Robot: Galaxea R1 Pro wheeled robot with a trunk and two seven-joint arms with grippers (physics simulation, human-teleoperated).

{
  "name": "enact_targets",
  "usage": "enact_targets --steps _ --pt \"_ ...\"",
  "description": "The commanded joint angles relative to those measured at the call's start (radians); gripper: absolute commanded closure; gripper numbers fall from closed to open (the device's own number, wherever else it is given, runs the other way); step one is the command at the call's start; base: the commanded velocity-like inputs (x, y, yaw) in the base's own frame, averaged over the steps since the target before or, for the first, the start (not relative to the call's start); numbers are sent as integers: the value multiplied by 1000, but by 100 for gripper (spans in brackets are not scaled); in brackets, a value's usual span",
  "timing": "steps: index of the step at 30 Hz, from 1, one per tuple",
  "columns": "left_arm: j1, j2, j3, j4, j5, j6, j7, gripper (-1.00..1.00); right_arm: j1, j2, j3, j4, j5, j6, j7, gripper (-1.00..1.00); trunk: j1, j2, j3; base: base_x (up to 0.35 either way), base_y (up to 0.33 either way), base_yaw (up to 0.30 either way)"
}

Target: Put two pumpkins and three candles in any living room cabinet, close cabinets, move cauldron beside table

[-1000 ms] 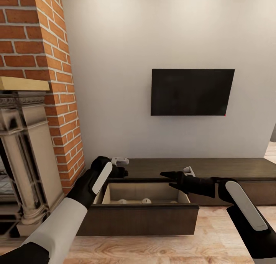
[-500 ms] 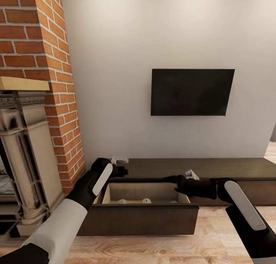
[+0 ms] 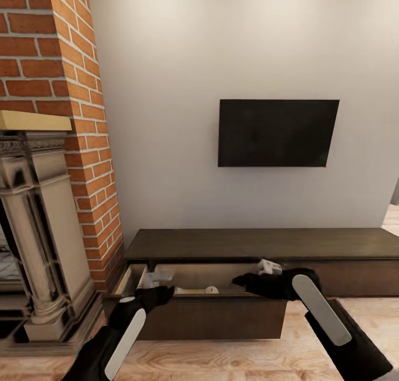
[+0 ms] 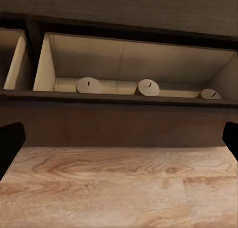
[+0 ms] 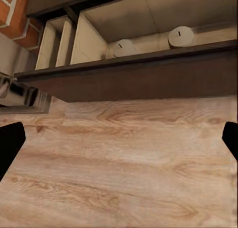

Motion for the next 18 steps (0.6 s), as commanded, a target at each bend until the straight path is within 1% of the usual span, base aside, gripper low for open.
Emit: enact_targets --steps 1,2,3,4,6,7,10,11,13,14,15,17,18 --pt "12 5 -1 -7 11 -10 11 -100 -1 7 37 9 30 -21 -12 -100 0 -1 -1 0 0 0" --pt "31 11 -2 -11 10 -32 15 -100 0 21 106 32 113 -71 -15 -100 0 -1 -1 0 0 0" --pt "38 13 -2 -10 10 -44 17 -100 0 28 139 47 158 -101 -16 -100 0 -1 -1 0 0 0" --pt "48 17 -3 -6 9 -72 19 -100 1 44 195 84 244 -174 -18 -100 0 -1 -1 0 0 0" --pt "55 19 -3 3 8 -103 20 -100 1 66 234 127 314 -254 -19 -100 0 -1 -1 0 0 0" --pt "59 21 -4 17 5 -134 21 -100 1 94 260 178 365 -327 -20 -100 0 -1 -1 0 0 0" --pt "62 21 -4 52 -13 -184 21 -100 2 134 290 258 411 -414 -19 -100 0 -1 -1 0 0 0" --pt "64 21 -5 81 -29 -226 22 -100 2 152 311 301 428 -463 -19 -100 0 -1 -1 0 0 0" --pt "64 20 -6 112 -43 -274 22 -100 2 164 334 335 439 -514 -18 -100 0 -1 -1 0 0 0" --pt "64 18 -7 145 -53 -324 22 -100 2 172 358 363 446 -566 -18 -100 0 -1 -1 0 0 0" --pt "64 17 -7 163 -56 -347 22 -100 2 175 371 376 448 -591 -18 -100 0 -1 -1 0 0 0" --pt "64 16 -8 261 -64 -410 20 -100 2 188 428 445 455 -677 -18 -100 0 -1 -1 0 0 0" --pt "64 15 -9 317 -65 -431 17 -100 2 196 446 492 457 -707 -18 -100 0 -1 -1 0 0 0"
